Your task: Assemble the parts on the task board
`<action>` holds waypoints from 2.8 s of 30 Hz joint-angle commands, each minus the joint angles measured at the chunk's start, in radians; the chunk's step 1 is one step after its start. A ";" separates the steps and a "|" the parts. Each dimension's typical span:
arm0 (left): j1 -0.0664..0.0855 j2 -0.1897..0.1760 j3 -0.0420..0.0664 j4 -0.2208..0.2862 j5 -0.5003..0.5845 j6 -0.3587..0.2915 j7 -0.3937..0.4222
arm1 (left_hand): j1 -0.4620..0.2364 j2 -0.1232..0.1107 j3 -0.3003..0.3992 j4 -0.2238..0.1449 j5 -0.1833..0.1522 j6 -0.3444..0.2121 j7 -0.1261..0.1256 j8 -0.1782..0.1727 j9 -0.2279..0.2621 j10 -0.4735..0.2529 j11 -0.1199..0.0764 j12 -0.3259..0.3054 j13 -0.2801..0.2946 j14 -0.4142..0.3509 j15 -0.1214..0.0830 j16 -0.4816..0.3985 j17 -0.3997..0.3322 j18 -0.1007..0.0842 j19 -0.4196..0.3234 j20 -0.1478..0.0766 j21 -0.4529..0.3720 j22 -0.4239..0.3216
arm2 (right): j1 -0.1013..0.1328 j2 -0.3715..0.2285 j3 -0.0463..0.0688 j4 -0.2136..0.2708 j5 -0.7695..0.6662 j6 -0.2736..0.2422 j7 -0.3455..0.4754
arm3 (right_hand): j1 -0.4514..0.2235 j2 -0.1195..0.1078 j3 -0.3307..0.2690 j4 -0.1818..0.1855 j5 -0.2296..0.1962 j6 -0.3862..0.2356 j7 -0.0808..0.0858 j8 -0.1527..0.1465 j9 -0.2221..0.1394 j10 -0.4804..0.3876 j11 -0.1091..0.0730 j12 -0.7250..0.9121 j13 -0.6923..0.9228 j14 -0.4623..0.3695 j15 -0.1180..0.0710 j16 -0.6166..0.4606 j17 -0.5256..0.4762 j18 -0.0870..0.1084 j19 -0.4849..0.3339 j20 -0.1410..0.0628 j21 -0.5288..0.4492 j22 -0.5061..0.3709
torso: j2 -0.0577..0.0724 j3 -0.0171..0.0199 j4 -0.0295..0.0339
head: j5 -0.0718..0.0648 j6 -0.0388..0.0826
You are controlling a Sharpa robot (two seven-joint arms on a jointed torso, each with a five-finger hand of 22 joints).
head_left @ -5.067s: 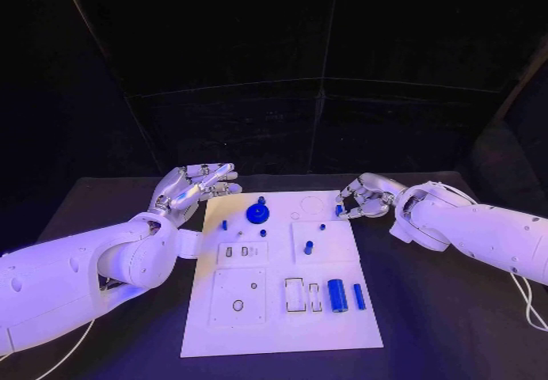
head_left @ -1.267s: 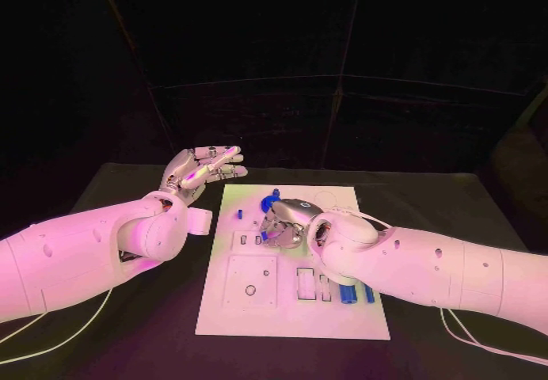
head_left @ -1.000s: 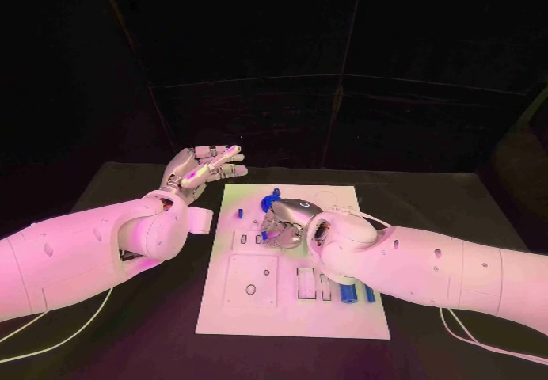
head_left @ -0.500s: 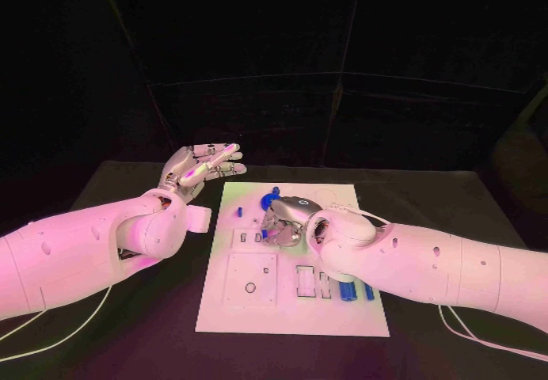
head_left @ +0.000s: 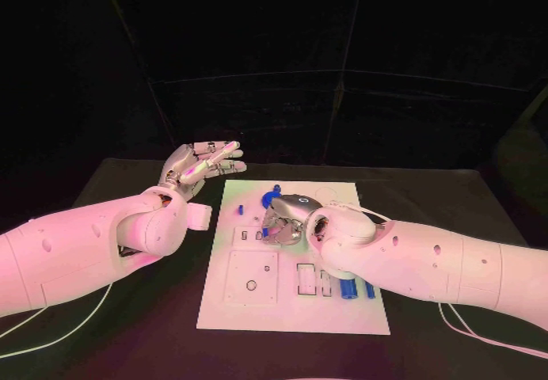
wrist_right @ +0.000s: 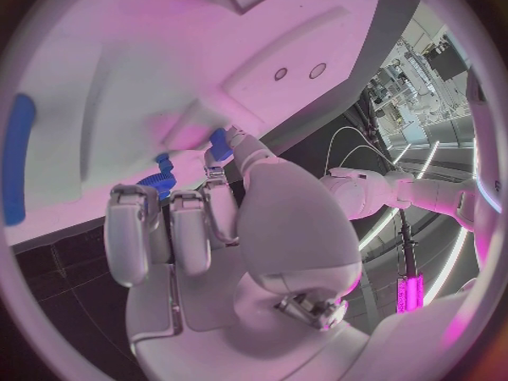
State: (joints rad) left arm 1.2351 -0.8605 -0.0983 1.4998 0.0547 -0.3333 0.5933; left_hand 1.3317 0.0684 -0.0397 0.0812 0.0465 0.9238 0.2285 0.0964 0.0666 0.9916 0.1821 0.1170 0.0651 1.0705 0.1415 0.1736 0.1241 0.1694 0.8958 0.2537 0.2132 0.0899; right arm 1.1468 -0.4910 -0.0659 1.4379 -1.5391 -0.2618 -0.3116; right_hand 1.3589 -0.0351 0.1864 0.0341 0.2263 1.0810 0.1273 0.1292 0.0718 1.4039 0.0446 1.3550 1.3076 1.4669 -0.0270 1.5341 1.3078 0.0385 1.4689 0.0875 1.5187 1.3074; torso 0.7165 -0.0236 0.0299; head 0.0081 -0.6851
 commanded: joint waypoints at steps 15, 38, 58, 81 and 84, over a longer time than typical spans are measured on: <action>0.002 0.000 0.001 0.000 0.000 0.008 0.005 | 0.010 0.002 0.000 -0.005 0.003 0.006 0.002 -0.005 0.000 0.005 -0.001 -0.003 -0.001 -0.002 -0.003 -0.004 0.002 0.015 0.006 -0.002 -0.006 -0.001 | -0.005 0.002 -0.005 -0.001 -0.025 0.024 -0.033 | -0.049 -0.046 -0.021 0.020 0.001 -0.051 0.016 -0.024 -0.005 -0.021 0.015 -0.017 0.011 0.081 0.016 -0.008 0.158 -0.006 -0.003 0.012 -0.009 0.133 | 0.000 0.0003 0.0000 | 0.001 0.001; 0.002 -0.002 0.001 -0.006 -0.013 0.017 -0.014 | 0.003 0.010 -0.005 -0.017 0.003 0.042 -0.015 0.001 0.002 0.050 -0.020 0.003 0.001 0.067 -0.027 0.019 0.020 0.016 0.057 -0.021 0.014 0.003 | -0.006 -0.054 -0.004 0.067 -0.014 -0.225 0.080 | -0.077 -0.090 -0.182 0.107 -0.012 -0.142 0.039 -0.045 -0.005 -0.076 0.038 -0.063 -0.045 0.078 0.036 -0.016 0.144 0.000 -0.022 0.032 -0.024 0.110 | -0.001 0.0011 0.0002 | 0.003 0.001; 0.069 -0.021 0.001 -0.027 -0.581 0.265 -0.613 | -0.062 -0.001 -0.072 0.035 0.002 0.206 -0.140 0.048 0.058 0.421 -0.170 0.238 0.236 0.486 -0.199 1.304 1.322 -0.037 0.527 -0.208 0.698 0.569 | 0.145 -0.329 0.013 0.123 0.713 -0.093 0.497 | 0.119 0.019 -0.208 0.071 0.026 -0.138 0.042 -0.020 -0.003 -0.426 0.033 -0.595 -0.574 -0.238 0.037 -0.617 -0.641 0.144 -0.583 0.034 -0.536 -0.590 | -0.040 0.0032 0.0020 | -0.006 -0.006; 0.187 0.177 -0.090 -0.101 -0.993 0.499 -1.102 | -0.186 0.032 -0.226 0.208 0.003 0.142 -0.166 0.253 0.286 0.337 -0.195 0.928 0.945 0.500 -0.219 1.397 1.447 -0.103 0.587 -0.226 1.144 1.127 | 0.179 -0.355 0.013 0.004 0.912 -0.049 0.542 | 0.145 -0.021 -0.125 0.095 0.007 -0.053 0.027 -0.049 -0.005 -0.197 0.022 -1.001 -0.969 -0.125 0.027 -1.084 -0.827 0.145 -0.492 0.026 -0.797 -0.770 | -0.065 0.0123 0.0023 | 0.009 -0.027; 0.189 0.201 -0.093 -0.118 -1.007 0.500 -1.109 | -0.194 0.034 -0.239 0.208 0.002 0.137 -0.170 0.271 0.307 0.340 -0.198 0.949 0.966 0.500 -0.221 1.397 1.447 -0.107 0.591 -0.228 1.158 1.149 | 0.180 -0.353 0.013 0.001 0.903 -0.050 0.538 | 0.143 -0.023 -0.124 0.096 0.011 -0.052 0.027 -0.051 -0.005 -0.192 0.021 -1.007 -0.973 -0.119 0.027 -1.093 -0.826 0.145 -0.488 0.026 -0.802 -0.774 | -0.063 0.0121 0.0016 | 0.010 -0.026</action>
State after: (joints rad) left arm 1.4218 -0.6637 -0.1911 1.3876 -0.8886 0.1352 -0.4705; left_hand 1.1457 0.1013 -0.2737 0.2895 0.0503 1.0661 0.0571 0.3648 0.3702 1.3224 -0.0163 1.0621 1.0275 1.4669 -0.0732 1.5677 1.3080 0.0763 1.4646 0.0318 1.3686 1.2356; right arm 1.3237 -0.8446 -0.0535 1.4392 -0.6406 -0.3217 0.2173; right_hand 1.5013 -0.0487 0.0610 0.1261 0.2320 1.0215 0.1570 0.0810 0.0672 1.2050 0.0663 0.3519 0.3351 1.3432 0.0006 0.4440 0.4816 0.1712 0.9746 0.1138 0.7199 0.5346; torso 0.6523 -0.0112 0.0323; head 0.0173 -0.7110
